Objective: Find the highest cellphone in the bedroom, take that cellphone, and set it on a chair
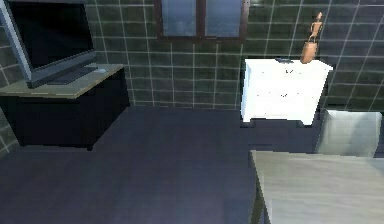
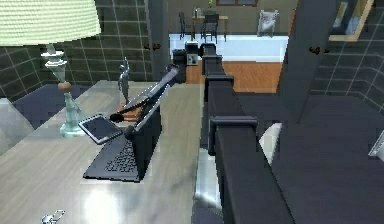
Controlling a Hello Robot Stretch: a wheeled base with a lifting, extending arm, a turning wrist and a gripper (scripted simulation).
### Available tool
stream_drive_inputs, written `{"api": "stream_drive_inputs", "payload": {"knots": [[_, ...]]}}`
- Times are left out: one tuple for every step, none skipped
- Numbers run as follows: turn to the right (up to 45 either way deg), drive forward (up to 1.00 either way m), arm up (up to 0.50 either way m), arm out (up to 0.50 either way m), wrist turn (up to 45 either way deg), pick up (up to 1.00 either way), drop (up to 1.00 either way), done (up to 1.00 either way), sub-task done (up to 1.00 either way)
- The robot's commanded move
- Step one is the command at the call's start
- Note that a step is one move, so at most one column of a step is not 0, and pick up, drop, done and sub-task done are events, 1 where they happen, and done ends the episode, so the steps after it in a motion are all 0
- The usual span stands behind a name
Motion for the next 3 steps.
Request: {"api": "stream_drive_inputs", "payload": {"knots": [[0.0,0.00,0.00,0.00,45.0,0.00,0.00,0.00,0.00],[0.0,0.00,0.00,0.00,45.0,0.00,0.00,0.00,0.00],[0.0,0.00,0.00,0.00,45.0,0.00,0.00,0.00,0.00]]}}
